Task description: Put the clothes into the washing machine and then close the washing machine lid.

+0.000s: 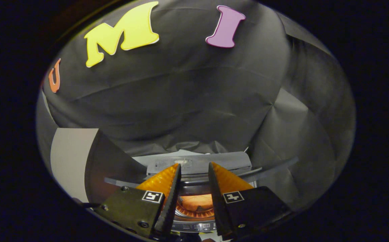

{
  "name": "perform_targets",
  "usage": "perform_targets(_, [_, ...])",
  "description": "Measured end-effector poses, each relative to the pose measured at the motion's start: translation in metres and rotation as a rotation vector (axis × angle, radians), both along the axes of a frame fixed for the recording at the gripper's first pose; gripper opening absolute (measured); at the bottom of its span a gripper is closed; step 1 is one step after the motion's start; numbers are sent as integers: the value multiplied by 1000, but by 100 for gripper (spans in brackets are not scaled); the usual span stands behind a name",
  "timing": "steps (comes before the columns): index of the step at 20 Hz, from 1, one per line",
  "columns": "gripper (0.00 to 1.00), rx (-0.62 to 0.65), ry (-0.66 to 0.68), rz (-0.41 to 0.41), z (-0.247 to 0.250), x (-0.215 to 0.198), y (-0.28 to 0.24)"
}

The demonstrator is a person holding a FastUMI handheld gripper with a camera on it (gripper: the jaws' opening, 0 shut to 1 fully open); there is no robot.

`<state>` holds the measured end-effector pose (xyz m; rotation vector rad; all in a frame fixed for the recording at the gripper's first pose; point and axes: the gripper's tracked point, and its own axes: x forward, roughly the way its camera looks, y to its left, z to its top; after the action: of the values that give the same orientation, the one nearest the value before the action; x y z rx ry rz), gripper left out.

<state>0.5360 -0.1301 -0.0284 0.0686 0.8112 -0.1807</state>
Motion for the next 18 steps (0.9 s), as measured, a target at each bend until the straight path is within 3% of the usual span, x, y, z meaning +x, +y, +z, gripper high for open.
perform_targets(7, [52, -50, 13, -17, -17, -36, 1])
perform_targets(12, [54, 59, 33, -20, -35, -65, 9])
perform_targets(15, [81, 109, 78, 1, -56, -90, 13])
perform_targets(18, [81, 100, 50, 36, -54, -108, 15])
